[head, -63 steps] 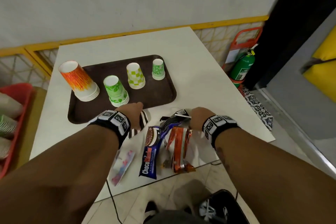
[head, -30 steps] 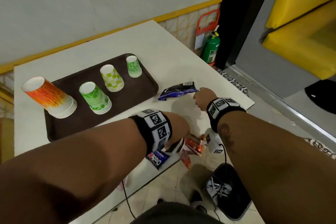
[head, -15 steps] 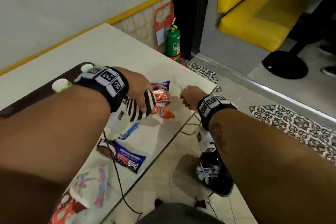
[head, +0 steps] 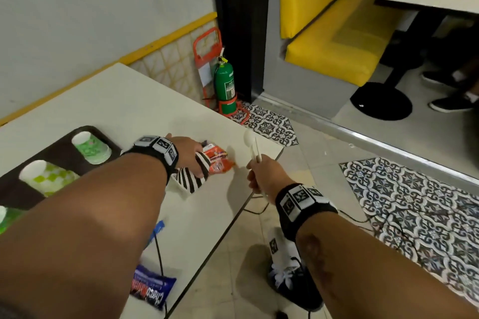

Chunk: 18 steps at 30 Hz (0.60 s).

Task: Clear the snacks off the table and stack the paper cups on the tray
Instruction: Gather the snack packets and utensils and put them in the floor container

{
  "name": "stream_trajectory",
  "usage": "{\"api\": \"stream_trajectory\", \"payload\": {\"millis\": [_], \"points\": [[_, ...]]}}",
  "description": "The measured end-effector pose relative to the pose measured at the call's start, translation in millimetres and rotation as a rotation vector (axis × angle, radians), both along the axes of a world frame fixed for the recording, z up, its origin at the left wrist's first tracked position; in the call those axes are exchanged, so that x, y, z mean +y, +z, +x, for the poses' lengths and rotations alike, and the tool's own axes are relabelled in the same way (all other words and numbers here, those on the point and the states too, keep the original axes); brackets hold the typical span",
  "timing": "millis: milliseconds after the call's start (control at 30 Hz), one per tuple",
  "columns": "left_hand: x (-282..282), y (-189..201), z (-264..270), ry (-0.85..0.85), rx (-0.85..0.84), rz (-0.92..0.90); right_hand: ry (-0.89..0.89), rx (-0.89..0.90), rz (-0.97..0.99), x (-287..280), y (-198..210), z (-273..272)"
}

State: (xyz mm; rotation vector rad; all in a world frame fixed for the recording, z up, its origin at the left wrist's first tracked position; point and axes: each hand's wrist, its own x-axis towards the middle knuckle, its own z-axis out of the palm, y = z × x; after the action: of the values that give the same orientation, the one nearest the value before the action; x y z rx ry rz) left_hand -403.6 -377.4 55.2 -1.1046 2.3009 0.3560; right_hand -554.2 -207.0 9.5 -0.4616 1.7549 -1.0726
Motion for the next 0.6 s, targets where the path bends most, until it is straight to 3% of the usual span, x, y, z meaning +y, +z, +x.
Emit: {"api": "stream_trajectory", "payload": {"millis": [133, 300, 433, 533, 600], "points": [[1.2, -15.8, -2.0, 0.110, 0.076, 0.042, 0.002, -0.069, 0.031, -2.1, -4.4, 6.9], [10.5, -8.0, -17.4, 0.176, 0.121, -0.003, -0.130, -0.306, -0.014, -2.5, 5.9, 8.6], [21.8, -5.5, -67.1, 0.401, 0.367, 0.236, -0.288, -0.491, -0.086, 10.3, 6.7, -20.0], [70.7, -2.8, -112.2, 0.626, 0.517, 0.616, -0.407, -0.496, -0.051, 34.0, -7.4, -54.8], [104.7, -16.6, -143.0, 0.702, 0.507, 0.790, -0.461, -0.457, 0.002, 60.7, -23.9, -79.3]]}}
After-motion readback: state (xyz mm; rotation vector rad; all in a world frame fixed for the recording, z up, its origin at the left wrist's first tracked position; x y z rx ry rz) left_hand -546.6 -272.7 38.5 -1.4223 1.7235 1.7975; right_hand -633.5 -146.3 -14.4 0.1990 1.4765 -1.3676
